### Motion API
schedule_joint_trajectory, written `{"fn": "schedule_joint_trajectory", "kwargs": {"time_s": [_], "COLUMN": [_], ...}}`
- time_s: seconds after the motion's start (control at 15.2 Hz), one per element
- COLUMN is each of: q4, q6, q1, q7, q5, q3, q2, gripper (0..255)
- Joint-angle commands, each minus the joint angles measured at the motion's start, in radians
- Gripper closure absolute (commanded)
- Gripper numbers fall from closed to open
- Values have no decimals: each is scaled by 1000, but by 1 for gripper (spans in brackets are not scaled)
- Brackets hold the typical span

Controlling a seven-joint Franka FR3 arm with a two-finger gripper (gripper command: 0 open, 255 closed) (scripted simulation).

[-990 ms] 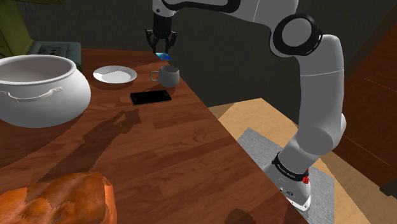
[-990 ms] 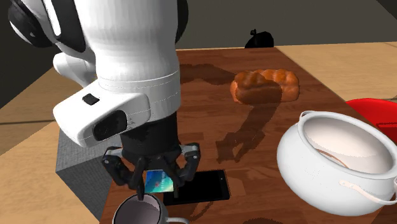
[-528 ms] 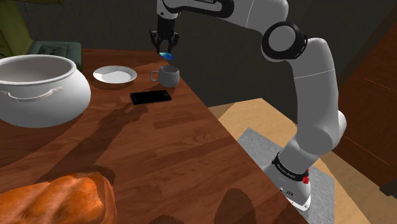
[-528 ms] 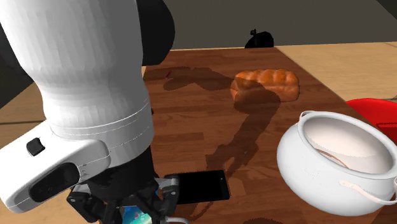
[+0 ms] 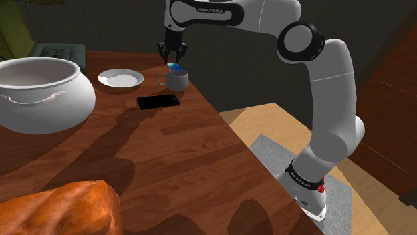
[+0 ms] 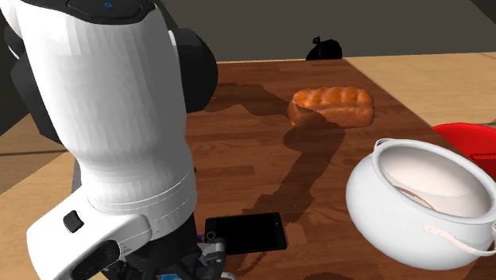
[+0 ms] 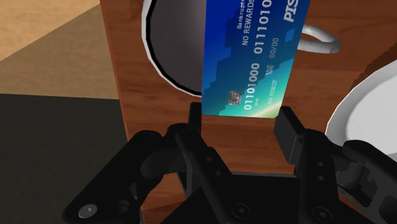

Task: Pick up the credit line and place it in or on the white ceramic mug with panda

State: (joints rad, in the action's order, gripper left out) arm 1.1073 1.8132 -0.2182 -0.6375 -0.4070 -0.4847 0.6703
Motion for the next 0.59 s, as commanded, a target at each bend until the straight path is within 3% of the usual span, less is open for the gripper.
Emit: {"fn": "schedule_joint_trajectory", "kwargs": {"time_s": [0.0, 0.53], "q4": [33, 67], "q6": [29, 63], "q1": [-6, -12], "q7": [-7, -14], "q5": [-2, -5], "q3": [0, 1], "q2": [-2, -1], "gripper": [255, 255]}}
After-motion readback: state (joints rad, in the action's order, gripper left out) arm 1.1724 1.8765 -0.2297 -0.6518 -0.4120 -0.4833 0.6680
